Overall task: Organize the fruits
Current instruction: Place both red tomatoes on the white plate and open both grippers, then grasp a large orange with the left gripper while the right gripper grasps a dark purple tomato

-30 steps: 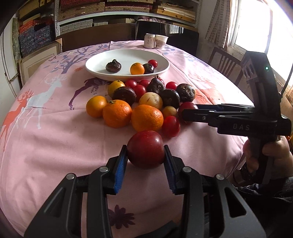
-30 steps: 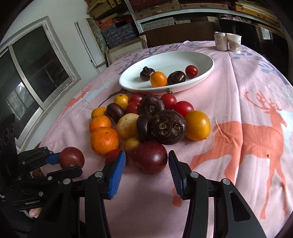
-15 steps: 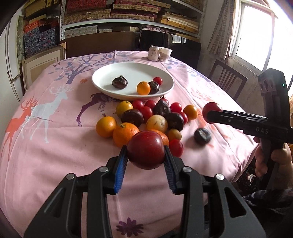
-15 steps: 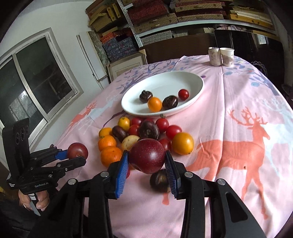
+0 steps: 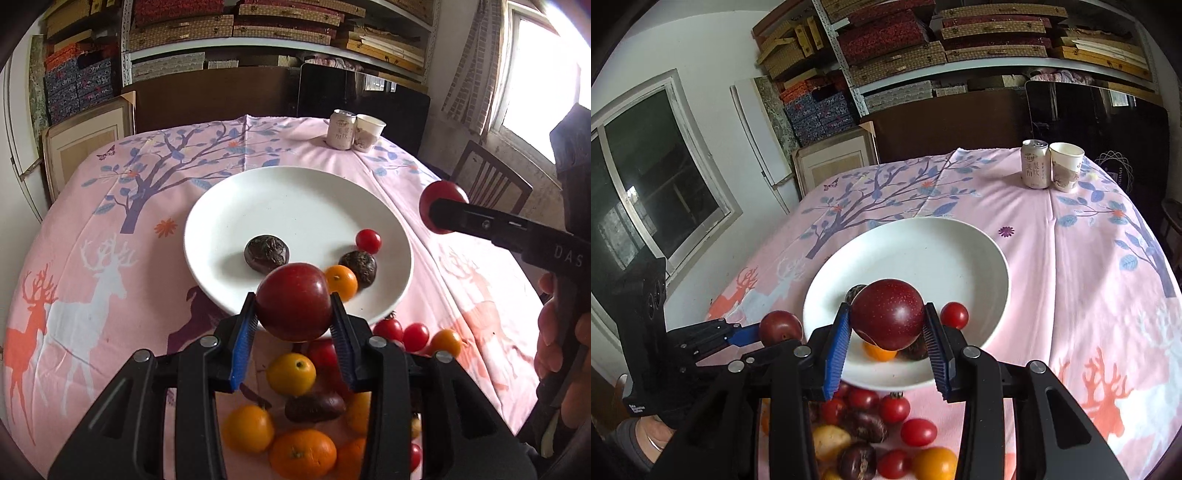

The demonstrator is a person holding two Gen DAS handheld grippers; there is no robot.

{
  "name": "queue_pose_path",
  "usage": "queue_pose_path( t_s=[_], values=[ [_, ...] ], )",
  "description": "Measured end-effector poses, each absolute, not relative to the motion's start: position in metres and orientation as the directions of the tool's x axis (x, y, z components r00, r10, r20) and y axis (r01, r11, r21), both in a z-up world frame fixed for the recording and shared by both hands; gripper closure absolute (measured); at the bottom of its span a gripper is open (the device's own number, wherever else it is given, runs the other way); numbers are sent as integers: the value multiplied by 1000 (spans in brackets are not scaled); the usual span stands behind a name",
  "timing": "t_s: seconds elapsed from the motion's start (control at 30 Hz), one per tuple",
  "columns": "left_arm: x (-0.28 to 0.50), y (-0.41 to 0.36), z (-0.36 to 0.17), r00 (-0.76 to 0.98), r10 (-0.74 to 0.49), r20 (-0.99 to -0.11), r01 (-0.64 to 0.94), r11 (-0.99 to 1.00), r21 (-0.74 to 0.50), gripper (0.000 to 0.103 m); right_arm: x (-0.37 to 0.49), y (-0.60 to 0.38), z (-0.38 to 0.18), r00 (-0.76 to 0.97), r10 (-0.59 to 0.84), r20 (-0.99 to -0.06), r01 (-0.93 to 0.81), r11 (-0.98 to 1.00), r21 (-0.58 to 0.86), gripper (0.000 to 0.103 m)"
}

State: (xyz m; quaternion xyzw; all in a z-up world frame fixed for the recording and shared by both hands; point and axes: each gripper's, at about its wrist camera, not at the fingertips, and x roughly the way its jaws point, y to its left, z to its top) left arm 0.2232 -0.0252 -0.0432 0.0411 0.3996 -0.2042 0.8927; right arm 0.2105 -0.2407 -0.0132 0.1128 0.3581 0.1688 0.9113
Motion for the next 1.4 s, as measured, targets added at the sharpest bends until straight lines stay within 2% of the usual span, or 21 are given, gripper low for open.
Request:
queue_pose_path(
  t_s=[0.13,0.17,0.2,0.27,0.53,0.73,0.87,1.03,1.17,1.23,1.4],
  values=[
    [252,-33,-63,542,-337,-770,399,909,-117,63,245,-234,-24,666,373,-646,-206,924,321,61],
    [256,-34,-65,539,-337,-772,397,910,-121,49,251,-233,-27,662,372,-650,-202,925,323,60],
    [258,-34,-64,551,-333,-765,390,914,-117,38,254,-232,-28,668,363,-650,-193,928,320,52],
    [256,-32,-59,576,-327,-749,386,917,-104,35,254,-231,-28,681,348,-645,-187,934,306,49],
    [187,-12,-43,596,-359,-718,458,887,-63,35,190,-243,-34,682,317,-659,-188,947,261,49],
    [117,4,-61,562,-366,-741,515,857,-33,35,116,-253,-69,625,340,-703,-203,940,274,49],
    [88,0,-75,555,-358,-751,538,843,-5,35,80,-240,-89,602,324,-730,-230,946,230,49],
    [79,-10,-89,546,-351,-761,526,850,-15,35,68,-226,-107,584,312,-749,-235,949,212,49],
    [84,-12,-95,525,-361,-771,507,860,-58,44,68,-225,-113,598,303,-742,-224,952,208,51],
    [83,-16,-95,533,-362,-764,508,860,-53,46,68,-226,-113,602,313,-735,-230,949,216,61],
    [82,-31,-99,521,-357,-776,533,845,-31,46,59,-230,-112,620,325,-714,-232,945,229,61]
  ],
)
